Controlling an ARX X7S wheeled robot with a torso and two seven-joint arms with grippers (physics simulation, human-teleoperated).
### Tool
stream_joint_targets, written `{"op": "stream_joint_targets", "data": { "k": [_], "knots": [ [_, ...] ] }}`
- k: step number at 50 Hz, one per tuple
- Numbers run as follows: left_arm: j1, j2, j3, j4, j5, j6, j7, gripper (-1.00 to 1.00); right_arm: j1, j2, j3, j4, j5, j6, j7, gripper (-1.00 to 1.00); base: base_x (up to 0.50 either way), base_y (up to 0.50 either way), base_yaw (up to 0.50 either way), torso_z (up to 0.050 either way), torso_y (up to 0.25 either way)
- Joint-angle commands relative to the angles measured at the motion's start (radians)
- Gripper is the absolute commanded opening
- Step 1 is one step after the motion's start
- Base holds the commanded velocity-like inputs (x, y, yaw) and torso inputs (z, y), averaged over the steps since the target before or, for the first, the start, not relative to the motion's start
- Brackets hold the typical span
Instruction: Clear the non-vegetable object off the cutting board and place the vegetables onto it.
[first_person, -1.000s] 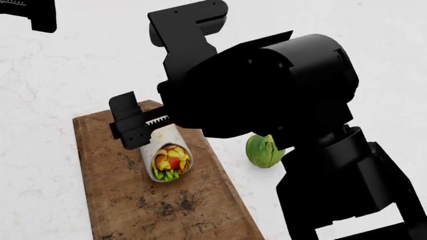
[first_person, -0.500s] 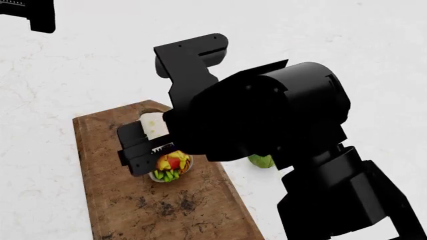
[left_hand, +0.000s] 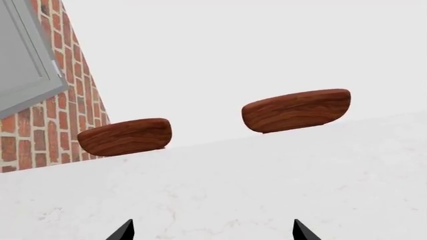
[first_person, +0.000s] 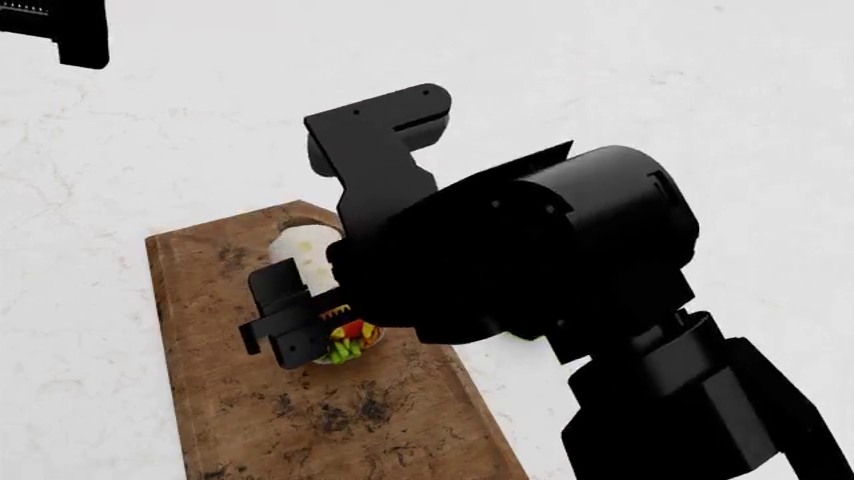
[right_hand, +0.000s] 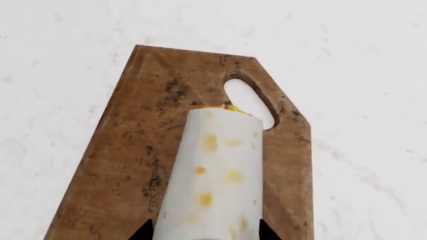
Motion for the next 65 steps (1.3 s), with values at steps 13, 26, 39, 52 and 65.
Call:
{"op": "stream_joint_targets", "data": {
  "k": [13,26,39,52,65],
  "knots": [
    [0.008,0.013,-0.023,0.038,0.007,-0.013,0.017,1.00,0.056,0.033,0.062,-0.087,0.086,0.090,0.078,-1.00,0.00,0.00,0.00,0.000,0.000],
    [0.004,0.016,-0.018,0.032,0.005,-0.009,0.017,1.00,0.145,0.092,0.098,-0.086,0.135,0.118,0.109,-1.00,0.00,0.00,0.00,0.000,0.000],
    [-0.011,0.028,-0.013,0.028,0.003,-0.013,0.014,1.00,0.238,0.222,0.055,0.019,0.035,0.045,0.025,-1.00,0.00,0.00,0.00,0.000,0.000],
    [-0.016,0.029,-0.009,0.033,0.000,-0.018,0.013,1.00,0.203,0.310,0.081,0.031,0.030,0.021,0.058,-1.00,0.00,0.00,0.00,0.000,0.000],
    [-0.018,0.029,-0.005,0.023,-0.001,-0.012,0.014,1.00,0.102,0.415,0.158,-0.043,0.090,0.037,0.183,-1.00,0.00,0.00,0.00,0.000,0.000]
  ]
}}
